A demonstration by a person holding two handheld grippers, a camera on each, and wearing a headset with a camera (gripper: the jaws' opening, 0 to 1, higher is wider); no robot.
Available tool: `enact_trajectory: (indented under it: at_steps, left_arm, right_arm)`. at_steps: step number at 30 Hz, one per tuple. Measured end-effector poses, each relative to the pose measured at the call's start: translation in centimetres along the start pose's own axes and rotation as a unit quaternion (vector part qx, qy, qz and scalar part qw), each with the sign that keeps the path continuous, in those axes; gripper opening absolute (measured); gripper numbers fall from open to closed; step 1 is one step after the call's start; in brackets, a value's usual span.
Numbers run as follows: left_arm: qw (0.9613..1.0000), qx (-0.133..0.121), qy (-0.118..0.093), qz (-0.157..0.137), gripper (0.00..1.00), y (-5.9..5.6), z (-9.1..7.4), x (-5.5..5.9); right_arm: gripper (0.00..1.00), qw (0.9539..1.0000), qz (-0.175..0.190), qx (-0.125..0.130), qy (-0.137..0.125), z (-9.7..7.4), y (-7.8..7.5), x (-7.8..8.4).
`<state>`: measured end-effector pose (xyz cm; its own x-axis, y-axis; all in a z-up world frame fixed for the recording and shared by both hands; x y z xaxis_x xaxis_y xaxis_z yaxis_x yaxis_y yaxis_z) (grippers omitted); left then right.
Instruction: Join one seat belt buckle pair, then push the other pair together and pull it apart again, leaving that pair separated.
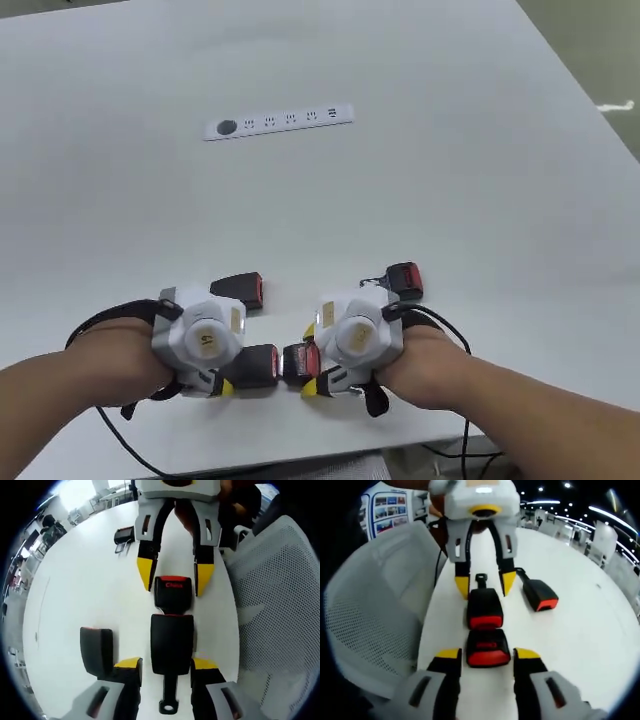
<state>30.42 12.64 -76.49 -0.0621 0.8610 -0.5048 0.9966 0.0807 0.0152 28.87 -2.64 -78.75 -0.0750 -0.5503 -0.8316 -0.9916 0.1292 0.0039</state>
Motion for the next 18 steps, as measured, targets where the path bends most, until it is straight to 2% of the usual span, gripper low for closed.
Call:
enact_trajectory:
  at_steps: [1,3,5,8,11,12,16,18]
  left_arm:
    - [0.9998,-0.006,-0.011,-0.014,0.41,0.2,-0.6,-0.3]
    - [0.9991,-0.022,-0.036,-0.008,0.42,0.9,-1.8,-1.0]
    - [0.9984,-0.043,-0.037,-0.006,0.41,1.9,-2.8,-1.2]
    - [0.9976,-0.055,-0.043,-0.003,0.41,3.4,-3.3,-1.2]
    - [0.9973,-0.059,-0.042,-0.008,0.41,4.9,-3.3,-1.4]
    - [0.9972,-0.062,-0.041,-0.01,0.42,5.5,-3.2,-1.5]
    - [0.9966,-0.073,-0.038,-0.01,0.45,7.7,-2.5,-1.4]
    - [0.9962,-0.078,-0.038,-0.009,0.47,8.4,-2.3,-1.6]
  right_arm:
    - [0.41,1.0,-0.005,0.003,-0.005,-0.5,0.0,-0.4]
    - [0.4,0.9999,-0.008,0.005,-0.01,-1.3,-0.1,-0.9]
    - [0.4,0.9997,-0.012,0.014,-0.015,-2.4,-0.8,-1.3]
    - [0.39,0.9993,-0.006,0.029,-0.025,-4.1,-2.2,-1.5]
    - [0.39,0.9991,-0.016,0.038,-0.011,-5.3,-3.8,-0.7]
    - [0.39,0.9989,-0.022,0.042,0.003,-5.8,-4.6,-0.1]
    - [0.4,0.9979,-0.025,0.055,0.026,-7.6,-7.3,1.5]
    - [0.41,0.9978,-0.018,0.056,0.031,-8.4,-8.1,2.0]
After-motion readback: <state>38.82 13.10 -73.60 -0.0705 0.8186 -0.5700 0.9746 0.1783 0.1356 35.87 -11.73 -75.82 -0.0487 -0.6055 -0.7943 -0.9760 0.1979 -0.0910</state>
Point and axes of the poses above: the centre of the closed fingertips' face, and the gripper's own axes: z roughly forward along the fingers, y roughly to its left, x roughly out of its underside, the point moved 8 cm from there along -z, roughly backward along the fingers, and after that the axes turned 12 degrees about -y, right-handed, at the moved point
